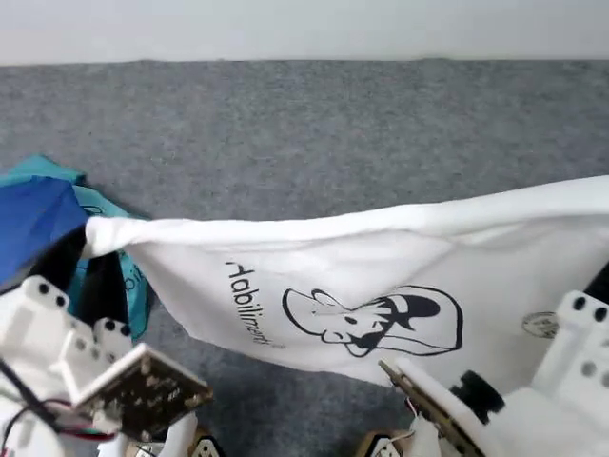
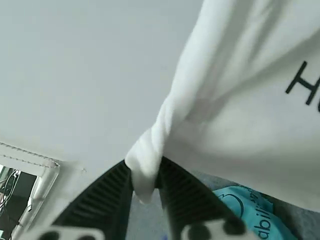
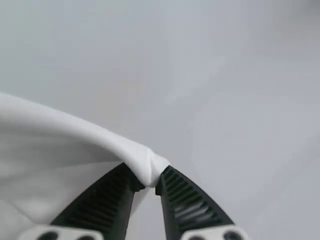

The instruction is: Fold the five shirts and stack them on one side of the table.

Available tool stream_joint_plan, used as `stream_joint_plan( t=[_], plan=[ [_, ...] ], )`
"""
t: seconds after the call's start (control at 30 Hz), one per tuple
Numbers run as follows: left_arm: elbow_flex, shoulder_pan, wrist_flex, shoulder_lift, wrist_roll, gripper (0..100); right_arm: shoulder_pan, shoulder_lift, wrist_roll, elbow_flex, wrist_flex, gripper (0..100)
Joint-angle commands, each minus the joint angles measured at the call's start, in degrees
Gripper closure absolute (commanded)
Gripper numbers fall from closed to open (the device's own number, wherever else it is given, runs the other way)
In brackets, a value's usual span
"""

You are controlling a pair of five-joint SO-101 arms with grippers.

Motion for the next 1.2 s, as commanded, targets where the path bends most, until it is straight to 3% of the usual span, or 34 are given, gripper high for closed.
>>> stream_joint_plan(
  t=[0.0,0.3,0.53,0.77,0.93,1.17],
  plan=[
    [-0.75,-2.02,1.05,-0.44,-0.44,99,0.57,-0.13,1.58,-1.05,-1.36,98.8],
    [-7.43,-4.92,1.23,-0.44,-0.44,99,0.57,-2.51,3.87,-0.79,3.56,98.8],
    [9.10,-4.40,-0.88,0.09,-0.70,99,0.40,-0.31,3.43,8.53,3.38,98.8],
    [33.54,-4.75,-22.24,0.18,-0.70,99,-6.20,3.82,7.21,31.12,-4.97,98.8],
    [48.48,-4.40,-39.38,1.85,-0.70,99,-10.77,5.49,7.30,46.77,-18.33,98.8],
    [50.95,-3.52,-54.86,17.14,-0.53,99,-15.87,9.45,7.30,59.96,-37.41,98.8]
  ],
)
